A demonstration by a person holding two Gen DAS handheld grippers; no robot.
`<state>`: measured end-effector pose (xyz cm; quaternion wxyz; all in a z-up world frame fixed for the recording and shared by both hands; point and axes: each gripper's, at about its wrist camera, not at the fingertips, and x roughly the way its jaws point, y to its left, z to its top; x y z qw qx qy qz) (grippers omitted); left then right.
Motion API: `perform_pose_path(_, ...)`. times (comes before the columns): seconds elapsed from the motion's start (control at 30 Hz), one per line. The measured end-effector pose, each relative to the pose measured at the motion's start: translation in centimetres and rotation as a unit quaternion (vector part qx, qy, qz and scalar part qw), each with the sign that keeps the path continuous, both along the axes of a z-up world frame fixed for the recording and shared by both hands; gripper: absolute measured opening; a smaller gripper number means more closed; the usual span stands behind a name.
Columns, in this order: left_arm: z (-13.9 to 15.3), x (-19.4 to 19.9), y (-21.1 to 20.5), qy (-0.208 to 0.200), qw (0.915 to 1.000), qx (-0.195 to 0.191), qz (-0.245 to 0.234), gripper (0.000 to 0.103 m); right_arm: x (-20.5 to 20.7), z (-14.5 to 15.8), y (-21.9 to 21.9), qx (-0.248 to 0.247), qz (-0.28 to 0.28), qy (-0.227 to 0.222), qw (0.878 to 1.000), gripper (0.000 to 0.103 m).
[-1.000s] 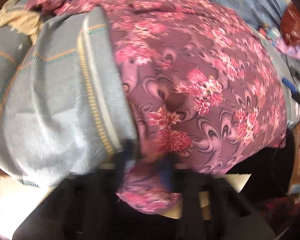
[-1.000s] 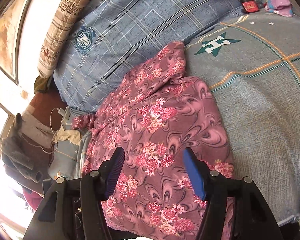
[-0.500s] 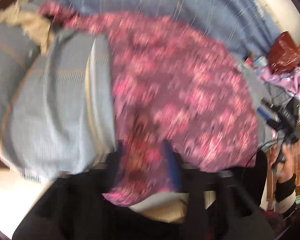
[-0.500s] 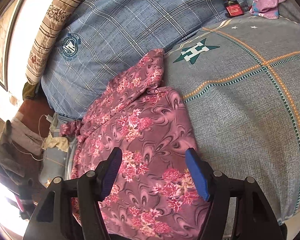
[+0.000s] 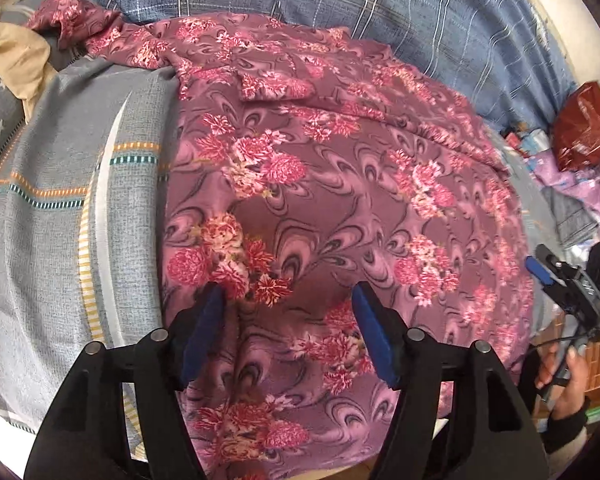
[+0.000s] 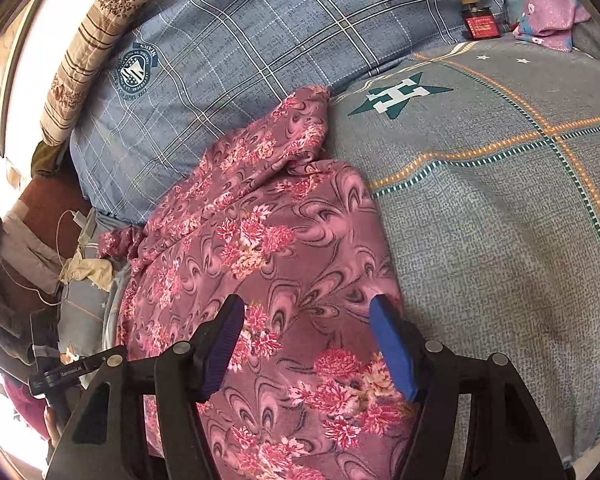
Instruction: Fold small clothes
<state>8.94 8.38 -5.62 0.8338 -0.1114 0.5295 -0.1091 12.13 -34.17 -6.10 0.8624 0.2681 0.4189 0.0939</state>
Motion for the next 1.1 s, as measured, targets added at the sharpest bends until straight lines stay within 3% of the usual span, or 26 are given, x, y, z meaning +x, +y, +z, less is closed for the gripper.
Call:
perform_pose_path(0.17, 1.8, 1.9, 5.9, -0.007, 0.9973, -0.053, 0.050, 0.066, 0.8, 2.2, 1.6, -0.010, 0.002, -0.022, 1.000, 0.068)
perform_pose_path(0.3, 3.9, 6.6, 12.3, -0.021, 0.9908, -0.067, 0.116, 0.066, 2.8, 3.5, 4.7, -0.025, 0.034, -0.027, 0.999, 0.068)
perform_pose_path(0.5, 6.4, 15.4, 21.2, -0.034, 0.9739, -0.117, 0.192, 0.066, 5.4, 2.9, 8.9, -0.031, 0.073, -0.010, 0.997, 0.068)
perform_pose_path(0.6, 6.0, 18.9, 23.6, -0.027, 0.9665, -0.140, 0.213, 0.067, 6.5, 2.5, 11.3, -0.040, 0.096, -0.002, 0.995, 0.068)
perform_pose_path(0.77, 2.9, 23.5, 26.4, 0.000, 0.9495, -0.170, 0.264, 0.067, 8.3, 3.0, 15.1, -0.077, 0.144, -0.012, 0.987, 0.068)
perform_pose_path(0.9, 1.2, 25.6, 27.4, 0.010, 0.9474, -0.140, 0.288, 0.065, 9.6, 3.0, 16.9, -0.077, 0.170, -0.018, 0.982, 0.068)
perform_pose_path(0.97, 1.2, 25.7, 27.7, -0.007, 0.9429, -0.148, 0.298, 0.042, 10.1, 2.8, 17.2, -0.071, 0.175, -0.017, 0.982, 0.068)
perform_pose_path(1.0, 1.2, 25.7, 27.9, -0.013, 0.9412, -0.165, 0.294, 0.020, 10.3, 2.7, 17.3, -0.067, 0.177, -0.017, 0.982, 0.068)
perform_pose_path(1.03, 1.4, 25.8, 27.9, -0.016, 0.9403, -0.177, 0.290, 0.010, 10.4, 2.6, 17.3, -0.064, 0.177, -0.017, 0.982, 0.068)
perform_pose_path(1.1, 2.3, 25.4, 27.6, -0.032, 0.9428, -0.169, 0.285, 0.007, 10.6, 2.5, 17.3, -0.058, 0.178, -0.017, 0.982, 0.068)
